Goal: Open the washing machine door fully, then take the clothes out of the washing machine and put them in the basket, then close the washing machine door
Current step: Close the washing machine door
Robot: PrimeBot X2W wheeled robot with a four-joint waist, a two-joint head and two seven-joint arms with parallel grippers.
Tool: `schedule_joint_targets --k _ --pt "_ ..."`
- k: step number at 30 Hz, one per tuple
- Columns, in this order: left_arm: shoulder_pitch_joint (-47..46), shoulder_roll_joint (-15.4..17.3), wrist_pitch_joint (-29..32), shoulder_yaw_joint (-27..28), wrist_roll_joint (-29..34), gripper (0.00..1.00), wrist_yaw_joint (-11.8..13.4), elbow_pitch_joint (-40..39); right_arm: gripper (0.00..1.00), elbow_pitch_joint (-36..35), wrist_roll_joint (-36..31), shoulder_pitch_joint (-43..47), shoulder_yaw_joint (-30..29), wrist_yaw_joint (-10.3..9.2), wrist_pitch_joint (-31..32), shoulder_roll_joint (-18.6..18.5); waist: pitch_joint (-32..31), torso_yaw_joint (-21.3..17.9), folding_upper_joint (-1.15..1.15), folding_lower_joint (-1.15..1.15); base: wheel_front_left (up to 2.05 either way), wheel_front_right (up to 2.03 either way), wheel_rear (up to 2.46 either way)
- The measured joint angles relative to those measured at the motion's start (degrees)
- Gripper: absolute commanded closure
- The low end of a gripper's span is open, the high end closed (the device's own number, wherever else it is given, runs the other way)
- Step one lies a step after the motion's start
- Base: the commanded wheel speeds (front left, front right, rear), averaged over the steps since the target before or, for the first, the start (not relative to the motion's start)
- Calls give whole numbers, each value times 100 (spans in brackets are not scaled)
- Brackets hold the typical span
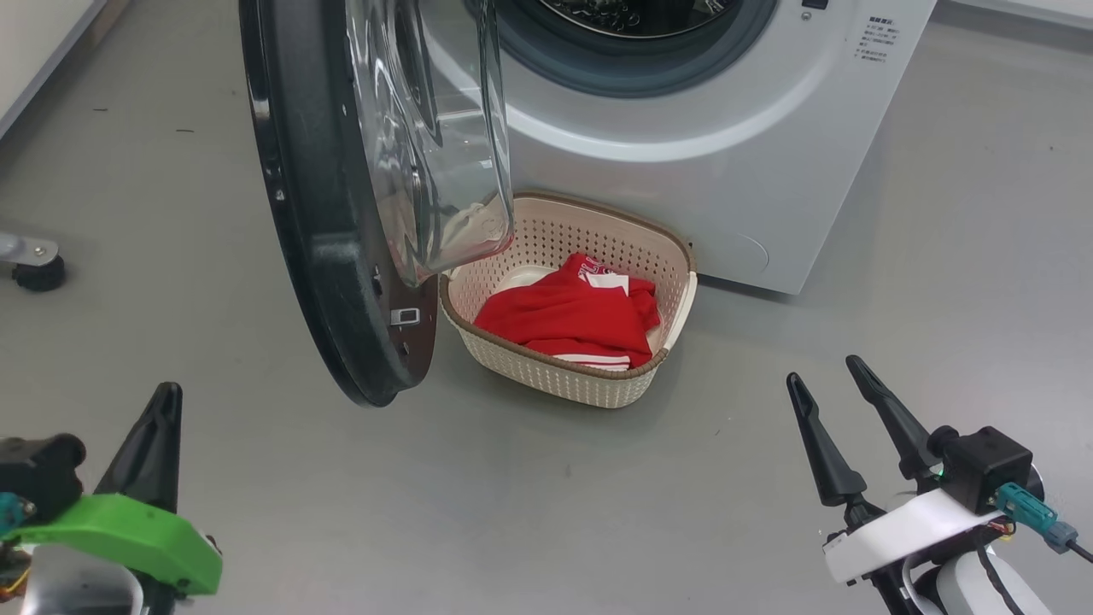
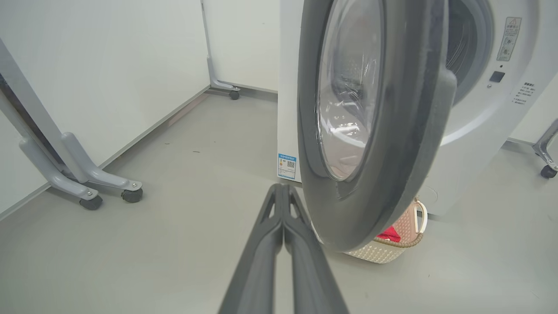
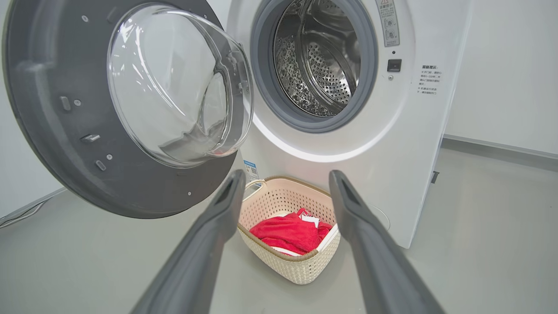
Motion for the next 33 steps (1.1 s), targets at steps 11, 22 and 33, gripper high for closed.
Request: schedule_joint_targets --k 11,22,33 --pt "310 -182 -1059 -15 319 0 0 522 0 18 -43 44 2 1 0 44 -63 -70 0 0 0 0 0" --pt "327 -175 -1674 -87 578 0 0 780 0 18 -44 44 -5 1 0 91 -69 -129 0 0 0 0 0" --pt "327 -176 -2060 -134 631 0 0 1009 0 16 -54 44 -79 2 0 120 -45 -133 0 0 0 0 0"
